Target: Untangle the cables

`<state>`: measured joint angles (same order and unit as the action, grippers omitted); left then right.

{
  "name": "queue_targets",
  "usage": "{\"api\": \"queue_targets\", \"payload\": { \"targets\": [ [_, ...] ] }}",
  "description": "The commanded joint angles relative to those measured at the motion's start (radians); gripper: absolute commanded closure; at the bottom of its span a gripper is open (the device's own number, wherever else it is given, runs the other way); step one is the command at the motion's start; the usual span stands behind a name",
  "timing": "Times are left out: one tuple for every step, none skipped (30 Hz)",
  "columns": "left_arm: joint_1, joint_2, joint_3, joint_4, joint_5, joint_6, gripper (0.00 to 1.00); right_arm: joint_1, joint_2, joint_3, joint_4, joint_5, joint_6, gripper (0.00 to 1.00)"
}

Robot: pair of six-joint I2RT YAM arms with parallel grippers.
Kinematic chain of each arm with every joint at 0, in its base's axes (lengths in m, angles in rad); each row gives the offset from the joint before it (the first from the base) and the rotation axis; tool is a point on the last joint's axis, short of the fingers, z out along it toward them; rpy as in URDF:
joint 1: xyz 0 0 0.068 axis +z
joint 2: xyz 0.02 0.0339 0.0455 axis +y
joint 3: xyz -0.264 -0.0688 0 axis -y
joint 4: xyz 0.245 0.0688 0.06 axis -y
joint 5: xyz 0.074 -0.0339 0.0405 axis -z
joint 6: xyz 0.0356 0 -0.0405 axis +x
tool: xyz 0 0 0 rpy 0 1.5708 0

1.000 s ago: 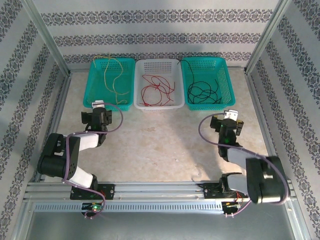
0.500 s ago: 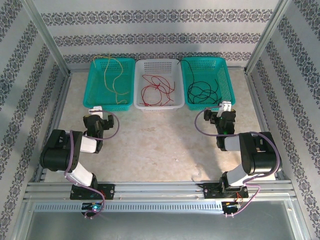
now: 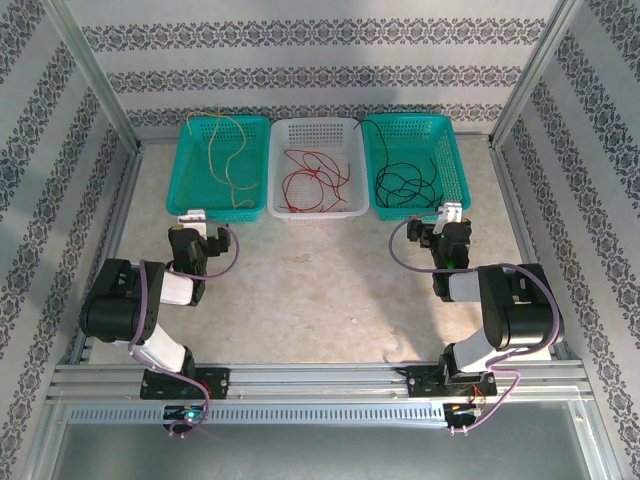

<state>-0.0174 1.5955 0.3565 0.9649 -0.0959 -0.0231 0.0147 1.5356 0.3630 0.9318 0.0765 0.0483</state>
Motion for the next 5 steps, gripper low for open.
{"api": "queue_targets", "payload": {
  "targets": [
    [0.004,0.001,0.025,0.001,0.053,0.025,0.01,-0.012,0.001,0.027,-0.005,-0.046,-0.001,0.02],
    [0.005,0.001,0.027,0.0,0.056,0.025,0.01,-0.011,0.001,0.026,-0.004,-0.045,-0.005,0.02],
    [0.005,0.003,0.024,0.005,0.056,0.025,0.01,-0.008,-0.001,0.023,-0.001,-0.043,-0.007,0.02],
    [0.005,0.001,0.026,0.0,0.057,0.025,0.01,-0.003,-0.002,0.017,0.005,-0.037,-0.012,0.02],
    [0.006,0.001,0.026,0.001,0.058,0.025,0.01,-0.001,-0.006,0.01,0.016,-0.032,-0.014,0.01]
  ]
}}
